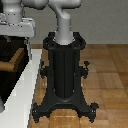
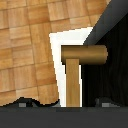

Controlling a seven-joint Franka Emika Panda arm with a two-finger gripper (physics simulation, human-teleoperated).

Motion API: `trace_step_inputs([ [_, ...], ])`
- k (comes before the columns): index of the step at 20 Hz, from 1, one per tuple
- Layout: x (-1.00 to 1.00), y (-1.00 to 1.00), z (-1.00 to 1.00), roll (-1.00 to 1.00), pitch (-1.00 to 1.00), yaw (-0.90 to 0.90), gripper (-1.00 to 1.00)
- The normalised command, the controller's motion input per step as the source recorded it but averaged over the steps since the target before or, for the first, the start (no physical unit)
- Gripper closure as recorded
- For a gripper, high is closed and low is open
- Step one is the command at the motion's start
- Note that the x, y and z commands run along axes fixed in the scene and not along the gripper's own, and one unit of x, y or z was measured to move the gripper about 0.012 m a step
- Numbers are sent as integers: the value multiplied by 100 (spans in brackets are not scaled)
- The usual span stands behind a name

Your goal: Open the door by pressing down and pulling on the handle.

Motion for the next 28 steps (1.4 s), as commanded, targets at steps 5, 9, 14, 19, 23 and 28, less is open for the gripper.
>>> trace_step_inputs([
  [5,0,-40,-80,0,0,0,-100],
  [9,0,-25,-50,0,0,0,-100],
  [14,0,-60,-80,0,0,0,-100],
  [19,0,-20,0,0,0,0,100],
  [23,0,0,0,0,0,0,100],
  [28,0,0,0,0,0,0,100],
])
